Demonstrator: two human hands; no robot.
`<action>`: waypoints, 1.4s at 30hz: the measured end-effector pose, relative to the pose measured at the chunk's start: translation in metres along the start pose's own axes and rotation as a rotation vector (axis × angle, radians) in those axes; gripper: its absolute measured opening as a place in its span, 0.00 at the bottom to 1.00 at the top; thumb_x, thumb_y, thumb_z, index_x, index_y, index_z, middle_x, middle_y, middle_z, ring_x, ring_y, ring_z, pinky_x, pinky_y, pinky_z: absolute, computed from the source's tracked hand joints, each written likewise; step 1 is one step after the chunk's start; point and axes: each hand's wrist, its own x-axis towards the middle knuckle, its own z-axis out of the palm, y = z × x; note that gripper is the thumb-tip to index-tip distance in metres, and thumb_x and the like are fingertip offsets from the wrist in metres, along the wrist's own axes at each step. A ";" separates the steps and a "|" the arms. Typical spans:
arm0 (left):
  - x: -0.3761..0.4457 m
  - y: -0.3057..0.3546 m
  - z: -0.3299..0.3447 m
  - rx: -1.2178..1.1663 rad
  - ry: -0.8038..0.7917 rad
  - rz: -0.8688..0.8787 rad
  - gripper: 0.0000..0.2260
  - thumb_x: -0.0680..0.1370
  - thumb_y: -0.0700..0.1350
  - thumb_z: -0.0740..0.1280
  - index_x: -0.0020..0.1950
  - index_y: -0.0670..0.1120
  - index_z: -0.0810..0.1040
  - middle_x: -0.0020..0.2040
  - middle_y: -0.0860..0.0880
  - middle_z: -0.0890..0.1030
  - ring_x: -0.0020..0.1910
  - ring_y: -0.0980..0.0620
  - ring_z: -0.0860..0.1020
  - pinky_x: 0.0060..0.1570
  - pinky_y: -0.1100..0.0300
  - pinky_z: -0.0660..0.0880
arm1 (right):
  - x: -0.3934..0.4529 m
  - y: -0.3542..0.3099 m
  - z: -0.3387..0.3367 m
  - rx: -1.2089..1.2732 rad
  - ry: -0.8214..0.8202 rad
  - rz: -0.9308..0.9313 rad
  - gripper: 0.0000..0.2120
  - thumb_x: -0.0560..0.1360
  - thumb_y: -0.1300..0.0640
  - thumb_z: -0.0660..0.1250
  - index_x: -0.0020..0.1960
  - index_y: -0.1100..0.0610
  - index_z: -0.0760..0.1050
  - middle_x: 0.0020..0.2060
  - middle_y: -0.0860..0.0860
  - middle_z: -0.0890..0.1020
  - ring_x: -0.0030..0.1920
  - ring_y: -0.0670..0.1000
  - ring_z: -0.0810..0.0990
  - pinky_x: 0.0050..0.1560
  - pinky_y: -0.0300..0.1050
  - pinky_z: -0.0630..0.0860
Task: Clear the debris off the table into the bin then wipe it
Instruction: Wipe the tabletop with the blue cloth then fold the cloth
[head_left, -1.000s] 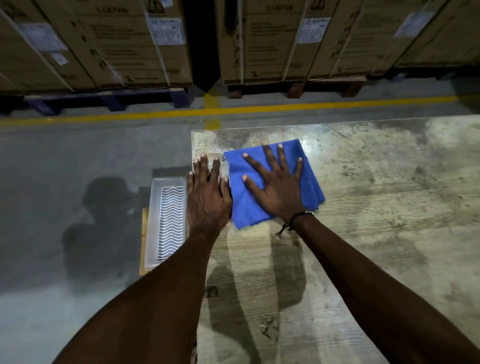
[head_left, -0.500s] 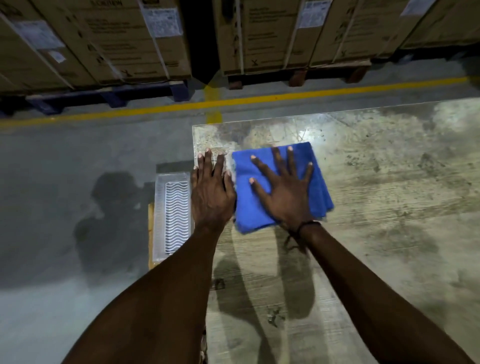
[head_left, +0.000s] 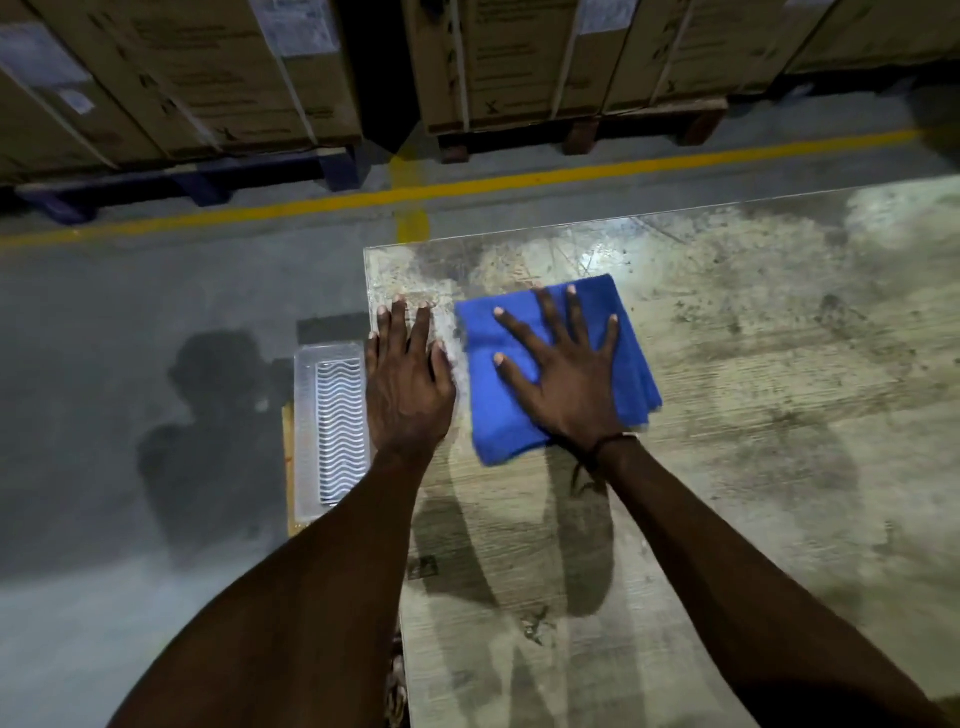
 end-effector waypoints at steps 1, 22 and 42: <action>0.000 0.000 0.000 0.004 0.000 0.001 0.24 0.86 0.50 0.53 0.82 0.47 0.67 0.84 0.44 0.61 0.84 0.45 0.58 0.81 0.47 0.55 | 0.012 0.012 -0.001 -0.004 0.006 0.036 0.29 0.81 0.29 0.51 0.81 0.31 0.54 0.85 0.45 0.50 0.85 0.55 0.44 0.76 0.77 0.43; 0.000 0.000 0.000 0.012 -0.009 -0.002 0.23 0.87 0.49 0.55 0.83 0.48 0.65 0.85 0.45 0.59 0.84 0.45 0.55 0.82 0.46 0.55 | 0.109 0.004 0.007 0.083 0.013 0.201 0.30 0.80 0.28 0.50 0.81 0.32 0.57 0.85 0.49 0.55 0.84 0.61 0.47 0.75 0.79 0.41; -0.001 0.001 -0.003 -0.041 -0.011 -0.006 0.24 0.85 0.51 0.57 0.82 0.47 0.66 0.85 0.46 0.60 0.84 0.46 0.55 0.82 0.48 0.54 | 0.004 -0.014 0.001 0.006 -0.045 -0.019 0.36 0.78 0.22 0.50 0.82 0.32 0.50 0.85 0.48 0.47 0.84 0.59 0.40 0.75 0.80 0.41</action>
